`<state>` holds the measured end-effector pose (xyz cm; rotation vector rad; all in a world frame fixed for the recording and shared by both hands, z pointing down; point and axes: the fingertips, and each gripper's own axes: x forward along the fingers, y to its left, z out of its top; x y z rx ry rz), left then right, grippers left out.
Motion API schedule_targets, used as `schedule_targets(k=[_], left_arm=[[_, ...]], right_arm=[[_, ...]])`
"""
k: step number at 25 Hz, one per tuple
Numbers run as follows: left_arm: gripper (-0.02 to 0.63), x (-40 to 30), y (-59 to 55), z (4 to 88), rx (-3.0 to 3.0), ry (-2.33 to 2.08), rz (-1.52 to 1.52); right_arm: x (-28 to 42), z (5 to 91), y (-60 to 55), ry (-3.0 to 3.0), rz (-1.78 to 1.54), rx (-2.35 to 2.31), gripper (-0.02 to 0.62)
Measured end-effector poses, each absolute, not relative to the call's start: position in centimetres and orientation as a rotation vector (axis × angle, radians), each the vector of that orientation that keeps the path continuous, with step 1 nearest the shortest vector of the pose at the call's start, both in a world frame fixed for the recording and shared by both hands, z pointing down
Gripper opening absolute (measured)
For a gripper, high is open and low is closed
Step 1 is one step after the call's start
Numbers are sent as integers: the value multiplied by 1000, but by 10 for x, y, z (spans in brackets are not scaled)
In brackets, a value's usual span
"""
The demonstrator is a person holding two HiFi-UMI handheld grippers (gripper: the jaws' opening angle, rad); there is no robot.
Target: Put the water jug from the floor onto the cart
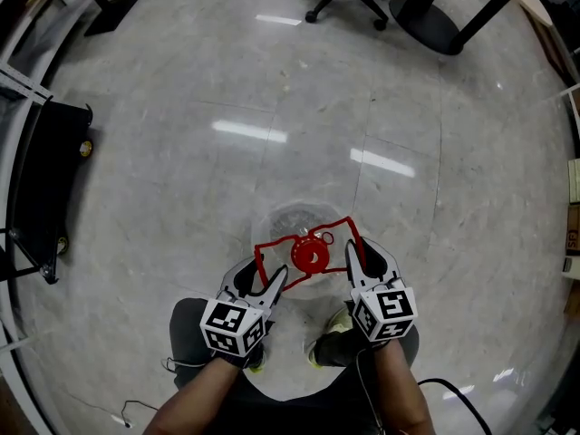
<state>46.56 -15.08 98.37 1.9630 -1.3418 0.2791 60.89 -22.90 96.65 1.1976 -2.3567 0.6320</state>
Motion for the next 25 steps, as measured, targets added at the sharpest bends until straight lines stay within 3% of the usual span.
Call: schedule_targets(k=[4,8,13,19,25], left_arm=[[139,464,-157,982,1923,-1334,240],[84,465,-166,957,1910,-1343,168],[72,455,-166,899,1920,-1353,144],[72,419,-152,761,1884,-1374,138],[74,330,-128,571,1864,-1446,45]], right_arm=[[608,963,-227,-2355,602,1191,55],[601,953,-216,-2359,617,1199,55],[588,900,-213,-2386,654,1212,55],[551,759,-199,-2376,677,1191,55],[457,568,-182,-2446,610,1125,55]])
